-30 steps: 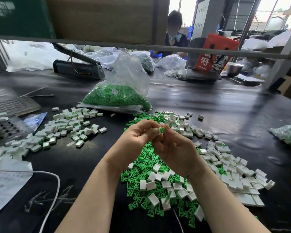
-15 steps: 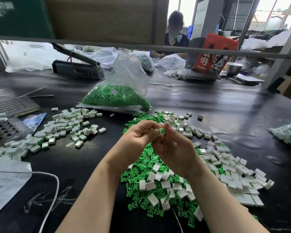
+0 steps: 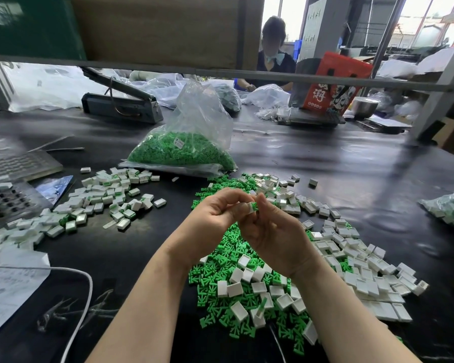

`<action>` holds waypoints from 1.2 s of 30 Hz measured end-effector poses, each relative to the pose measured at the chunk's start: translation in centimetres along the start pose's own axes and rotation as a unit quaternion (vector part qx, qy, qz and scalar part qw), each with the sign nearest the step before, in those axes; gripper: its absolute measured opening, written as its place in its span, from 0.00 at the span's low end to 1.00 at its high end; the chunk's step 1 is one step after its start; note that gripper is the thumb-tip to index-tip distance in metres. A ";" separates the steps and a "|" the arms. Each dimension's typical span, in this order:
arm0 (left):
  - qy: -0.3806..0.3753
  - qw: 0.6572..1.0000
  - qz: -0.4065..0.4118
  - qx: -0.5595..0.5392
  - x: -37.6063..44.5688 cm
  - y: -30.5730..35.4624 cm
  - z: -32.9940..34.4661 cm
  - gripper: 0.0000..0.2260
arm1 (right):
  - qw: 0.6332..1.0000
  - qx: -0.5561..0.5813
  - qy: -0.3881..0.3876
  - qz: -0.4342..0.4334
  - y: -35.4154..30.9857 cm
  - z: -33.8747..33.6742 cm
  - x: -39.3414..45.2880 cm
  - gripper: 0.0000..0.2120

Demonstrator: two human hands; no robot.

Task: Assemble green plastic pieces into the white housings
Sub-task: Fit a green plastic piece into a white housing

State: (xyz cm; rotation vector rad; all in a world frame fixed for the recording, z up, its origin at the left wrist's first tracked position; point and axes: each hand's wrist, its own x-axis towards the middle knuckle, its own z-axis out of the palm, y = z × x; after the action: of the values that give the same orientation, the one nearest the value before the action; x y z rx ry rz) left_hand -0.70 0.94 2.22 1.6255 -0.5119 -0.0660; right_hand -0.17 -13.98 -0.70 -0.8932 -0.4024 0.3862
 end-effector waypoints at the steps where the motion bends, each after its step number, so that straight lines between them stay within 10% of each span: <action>1: 0.000 1.000 0.000 0.002 0.0 0.0 0.0 0.06 | 1.000 0.001 0.000 0.001 0.0 0.0 0.0 0.17; 36: -0.009 1.000 0.009 -0.008 0.1 -0.3 -0.2 0.06 | 0.999 -0.017 0.025 -0.016 0.2 1.0 0.2 0.21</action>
State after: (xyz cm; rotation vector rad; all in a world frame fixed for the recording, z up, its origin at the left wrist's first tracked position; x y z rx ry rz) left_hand -0.47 1.11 2.00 1.6050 -0.5389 -0.0705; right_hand -0.52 -13.09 -0.28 -0.9263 -0.3784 0.3282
